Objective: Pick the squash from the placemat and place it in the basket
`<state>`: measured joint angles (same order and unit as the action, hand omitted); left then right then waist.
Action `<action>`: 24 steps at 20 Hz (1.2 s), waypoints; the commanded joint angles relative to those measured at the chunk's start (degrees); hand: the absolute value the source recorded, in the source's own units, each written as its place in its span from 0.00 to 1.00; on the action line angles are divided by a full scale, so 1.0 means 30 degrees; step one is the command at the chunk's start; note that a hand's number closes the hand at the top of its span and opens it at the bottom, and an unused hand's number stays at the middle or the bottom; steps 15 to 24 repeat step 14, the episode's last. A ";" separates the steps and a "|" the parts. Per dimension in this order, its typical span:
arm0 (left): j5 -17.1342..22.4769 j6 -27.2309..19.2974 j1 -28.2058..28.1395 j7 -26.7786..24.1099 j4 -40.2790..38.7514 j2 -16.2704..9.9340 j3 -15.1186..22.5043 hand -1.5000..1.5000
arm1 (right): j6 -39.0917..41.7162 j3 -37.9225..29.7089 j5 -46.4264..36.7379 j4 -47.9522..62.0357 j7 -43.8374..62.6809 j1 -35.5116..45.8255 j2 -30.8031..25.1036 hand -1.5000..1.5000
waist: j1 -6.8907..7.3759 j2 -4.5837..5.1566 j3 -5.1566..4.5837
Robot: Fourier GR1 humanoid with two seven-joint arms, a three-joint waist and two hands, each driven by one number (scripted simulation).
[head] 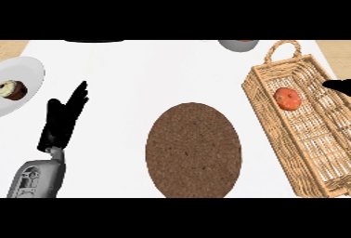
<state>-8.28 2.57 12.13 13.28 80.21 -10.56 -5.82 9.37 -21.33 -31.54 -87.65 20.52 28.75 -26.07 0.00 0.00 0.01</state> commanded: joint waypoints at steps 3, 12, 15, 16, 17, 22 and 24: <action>0.0299 0.0267 -0.0170 0.0492 0.0495 -0.0460 -0.0460 0.50 | -0.0905 -0.3360 0.1730 -0.0487 0.0547 -0.0656 -0.0804 0.00 | -0.0110 -0.0041 0.0002; 0.0462 0.0409 -0.0263 0.0497 0.0866 -0.0216 -0.0331 0.50 | 0.1934 -0.9280 0.6092 0.2086 -0.2075 -0.4307 -0.4058 0.00 | -0.0194 -0.0041 0.0015; -0.0105 -0.0039 0.0505 0.0584 -0.0204 0.0012 -0.0097 0.50 | 0.2309 -1.0511 0.6981 0.2677 -0.2993 -0.4972 -0.4421 0.00 | -0.0276 -0.0018 0.0012; -0.0105 -0.0039 0.0505 0.0584 -0.0204 0.0012 -0.0097 0.50 | 0.2309 -1.0511 0.6981 0.2677 -0.2993 -0.4972 -0.4421 0.00 | -0.0276 -0.0018 0.0012; -0.0105 -0.0039 0.0505 0.0584 -0.0204 0.0012 -0.0097 0.50 | 0.2309 -1.0511 0.6981 0.2677 -0.2993 -0.4972 -0.4421 0.00 | -0.0276 -0.0018 0.0012; -0.0105 -0.0039 0.0505 0.0584 -0.0204 0.0012 -0.0097 0.50 | 0.2309 -1.0511 0.6981 0.2677 -0.2993 -0.4972 -0.4421 0.00 | -0.0276 -0.0018 0.0012; -0.0105 -0.0039 0.0505 0.0584 -0.0204 0.0012 -0.0097 0.50 | 0.2309 -1.0511 0.6981 0.2677 -0.2993 -0.4972 -0.4421 0.00 | -0.0276 -0.0018 0.0012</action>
